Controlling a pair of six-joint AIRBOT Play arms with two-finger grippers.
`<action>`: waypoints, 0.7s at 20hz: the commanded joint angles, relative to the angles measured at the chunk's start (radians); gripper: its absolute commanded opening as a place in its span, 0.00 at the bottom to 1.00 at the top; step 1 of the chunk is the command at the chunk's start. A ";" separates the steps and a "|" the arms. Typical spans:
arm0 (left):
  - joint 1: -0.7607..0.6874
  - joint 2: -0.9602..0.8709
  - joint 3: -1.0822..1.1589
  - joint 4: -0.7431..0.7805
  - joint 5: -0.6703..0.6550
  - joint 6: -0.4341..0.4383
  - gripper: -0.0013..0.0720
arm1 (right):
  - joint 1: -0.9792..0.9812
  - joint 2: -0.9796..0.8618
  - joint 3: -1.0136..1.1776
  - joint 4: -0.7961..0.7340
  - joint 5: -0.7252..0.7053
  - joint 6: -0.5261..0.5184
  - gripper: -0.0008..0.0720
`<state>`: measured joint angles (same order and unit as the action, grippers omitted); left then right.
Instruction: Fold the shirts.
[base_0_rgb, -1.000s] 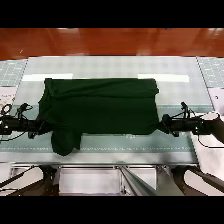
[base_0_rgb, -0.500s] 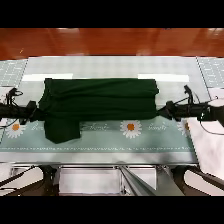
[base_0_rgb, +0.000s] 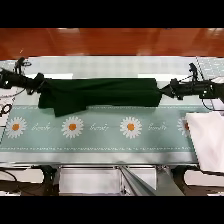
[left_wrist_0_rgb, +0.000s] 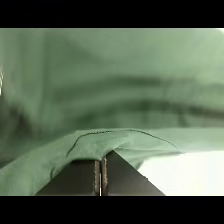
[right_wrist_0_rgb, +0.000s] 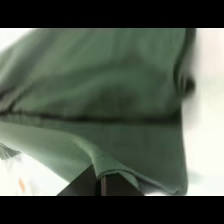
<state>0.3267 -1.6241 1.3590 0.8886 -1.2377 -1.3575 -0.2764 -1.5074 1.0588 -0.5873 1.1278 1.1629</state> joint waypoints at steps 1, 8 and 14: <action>-0.035 -0.151 0.225 0.001 -0.009 -0.077 0.04 | 0.000 -0.092 0.104 0.011 -0.014 0.010 0.04; -0.042 -0.283 0.344 0.001 0.005 -0.076 0.04 | 0.000 -0.196 0.138 0.087 -0.086 -0.005 0.04; -0.060 -0.319 0.350 0.000 0.016 -0.065 0.08 | 0.045 -0.235 0.138 0.132 -0.170 -0.024 0.04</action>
<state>0.2749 -1.9247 1.7020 0.8913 -1.2285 -1.4250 -0.2562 -1.7267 1.1950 -0.4747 1.0088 1.1450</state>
